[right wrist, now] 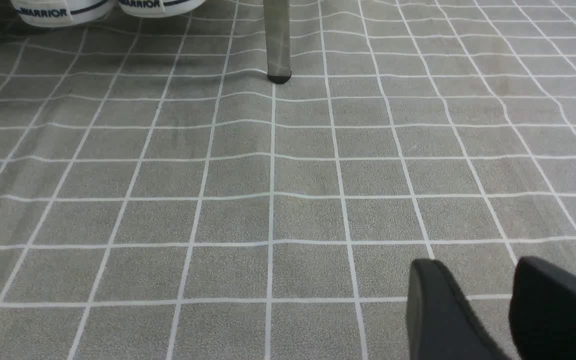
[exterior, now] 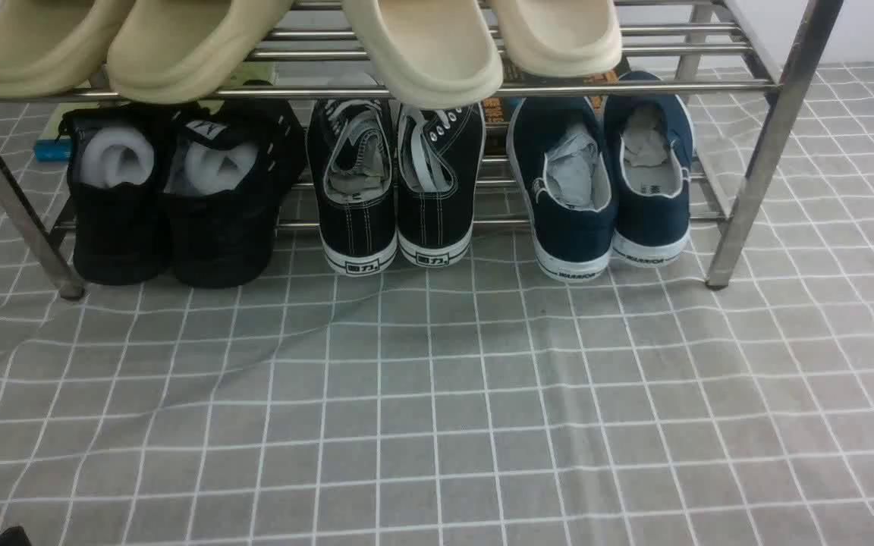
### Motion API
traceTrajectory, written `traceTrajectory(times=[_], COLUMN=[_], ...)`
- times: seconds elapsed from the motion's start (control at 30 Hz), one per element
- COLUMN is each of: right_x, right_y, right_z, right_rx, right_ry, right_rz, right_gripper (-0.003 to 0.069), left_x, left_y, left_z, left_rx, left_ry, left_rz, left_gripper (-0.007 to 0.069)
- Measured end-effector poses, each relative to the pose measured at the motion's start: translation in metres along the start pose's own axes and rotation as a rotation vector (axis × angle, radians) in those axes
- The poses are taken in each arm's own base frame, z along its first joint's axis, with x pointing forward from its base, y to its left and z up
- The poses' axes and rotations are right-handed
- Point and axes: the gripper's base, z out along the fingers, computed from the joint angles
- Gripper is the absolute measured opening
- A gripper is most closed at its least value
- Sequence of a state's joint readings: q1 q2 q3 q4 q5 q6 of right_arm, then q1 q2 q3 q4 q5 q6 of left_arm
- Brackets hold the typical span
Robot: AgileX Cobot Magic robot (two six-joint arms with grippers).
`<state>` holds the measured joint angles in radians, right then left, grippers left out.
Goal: Take the shoes off the shelf with your hand from the grey coffee tablecloth.
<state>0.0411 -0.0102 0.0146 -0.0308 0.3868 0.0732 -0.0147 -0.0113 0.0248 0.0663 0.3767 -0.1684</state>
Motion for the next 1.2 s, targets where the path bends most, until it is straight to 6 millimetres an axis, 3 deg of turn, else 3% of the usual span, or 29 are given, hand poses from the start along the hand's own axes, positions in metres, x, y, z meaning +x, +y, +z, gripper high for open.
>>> traceTrajectory(times=[1.1, 1.2], right_x=[-0.0001, -0.0016], right_y=[-0.0001, 0.0059], right_z=[0.0000, 0.0000], right_rx=[0.001, -0.067], right_ry=[-0.001, -0.012], right_rz=[0.004, 0.317], right_gripper=[0.0239, 0.0239], left_x=[0.0000, 0.0000], left_y=[0.0000, 0.0000], left_z=[0.0000, 0.0000], left_rx=[0.000, 0.000], left_ry=[0.000, 0.000], left_rz=[0.000, 0.000], left_gripper=[0.0240, 0.0240])
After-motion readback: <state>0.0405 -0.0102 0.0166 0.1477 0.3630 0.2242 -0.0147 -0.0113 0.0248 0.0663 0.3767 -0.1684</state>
